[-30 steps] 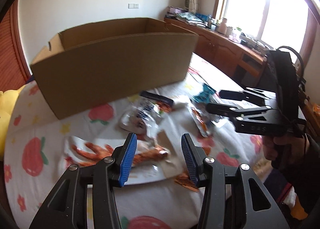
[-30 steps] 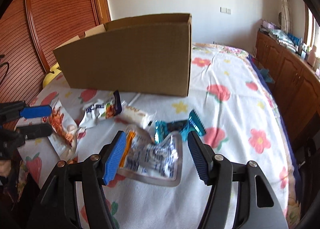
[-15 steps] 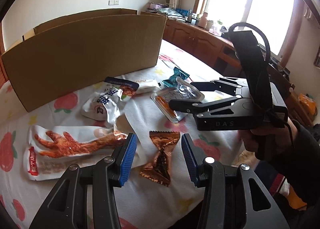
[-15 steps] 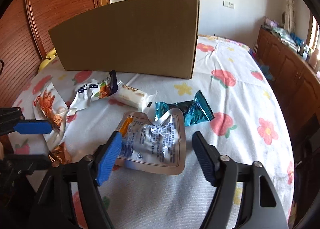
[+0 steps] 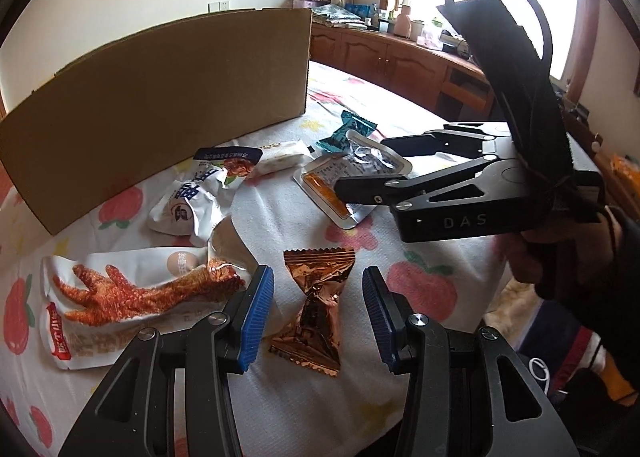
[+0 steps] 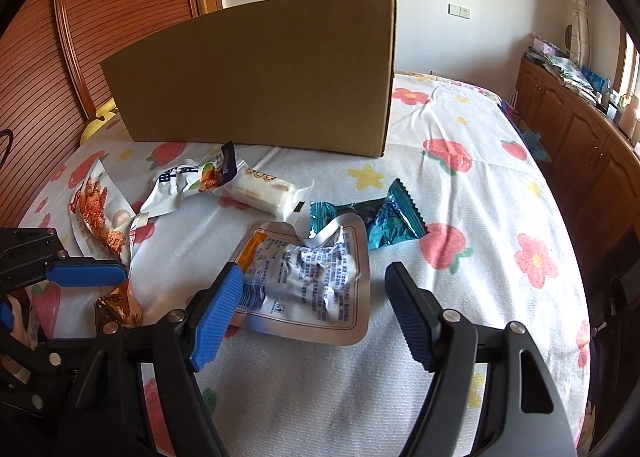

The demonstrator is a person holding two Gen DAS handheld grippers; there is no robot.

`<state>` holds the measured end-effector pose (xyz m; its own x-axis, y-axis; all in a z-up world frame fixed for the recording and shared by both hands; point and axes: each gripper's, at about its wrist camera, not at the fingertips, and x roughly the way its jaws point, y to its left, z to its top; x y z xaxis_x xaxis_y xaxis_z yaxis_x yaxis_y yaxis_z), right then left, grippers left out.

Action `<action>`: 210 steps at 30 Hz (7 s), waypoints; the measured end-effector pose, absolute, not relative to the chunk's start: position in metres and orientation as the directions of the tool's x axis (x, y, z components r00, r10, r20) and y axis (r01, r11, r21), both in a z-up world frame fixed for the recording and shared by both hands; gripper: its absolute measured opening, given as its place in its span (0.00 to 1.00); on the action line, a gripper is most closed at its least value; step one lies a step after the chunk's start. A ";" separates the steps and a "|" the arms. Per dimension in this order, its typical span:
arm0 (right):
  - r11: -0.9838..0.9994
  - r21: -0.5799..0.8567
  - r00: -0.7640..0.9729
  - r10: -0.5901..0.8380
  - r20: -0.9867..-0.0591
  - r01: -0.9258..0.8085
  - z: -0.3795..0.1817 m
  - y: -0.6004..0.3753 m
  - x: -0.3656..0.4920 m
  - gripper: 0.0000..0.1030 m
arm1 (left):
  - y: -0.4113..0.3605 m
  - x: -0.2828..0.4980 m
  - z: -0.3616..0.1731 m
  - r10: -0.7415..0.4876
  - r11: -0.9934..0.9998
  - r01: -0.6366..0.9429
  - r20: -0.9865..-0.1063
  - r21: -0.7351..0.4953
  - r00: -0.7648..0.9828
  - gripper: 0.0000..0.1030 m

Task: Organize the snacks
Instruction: 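Grasp the brown wrapped candy with the left tool while the right tool grasps the silver pouch, then lift both snacks and carry them over the cardboard box, then open both tools to drop the candy and pouch into the box, then move both tools back toward the snacks on the bed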

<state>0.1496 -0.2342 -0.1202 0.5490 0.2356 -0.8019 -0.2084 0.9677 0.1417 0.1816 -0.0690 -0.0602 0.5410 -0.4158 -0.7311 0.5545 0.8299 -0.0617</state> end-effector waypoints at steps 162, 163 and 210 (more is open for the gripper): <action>0.934 0.158 0.684 0.344 -0.643 -0.321 -0.049 -0.178 0.321 0.55 | -0.012 0.334 0.014 -0.237 0.957 0.290 -0.645 -0.025 0.726 0.34; 0.934 0.158 0.683 0.343 -0.645 -0.320 -0.050 -0.178 0.321 0.55 | -0.012 0.334 0.014 -0.238 0.957 0.290 -0.645 -0.027 0.726 0.34; 0.924 0.202 0.615 0.369 -0.697 -0.325 -0.071 -0.181 0.209 0.61 | 0.009 0.239 0.004 -0.302 0.936 0.349 -0.630 -0.052 0.715 0.37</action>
<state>0.2093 -0.1807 -0.0706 0.6152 0.3688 -0.6968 -0.3247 0.9239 0.2024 0.2386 0.0093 0.0044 0.7152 -0.3016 -0.6304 0.3491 0.9357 -0.0517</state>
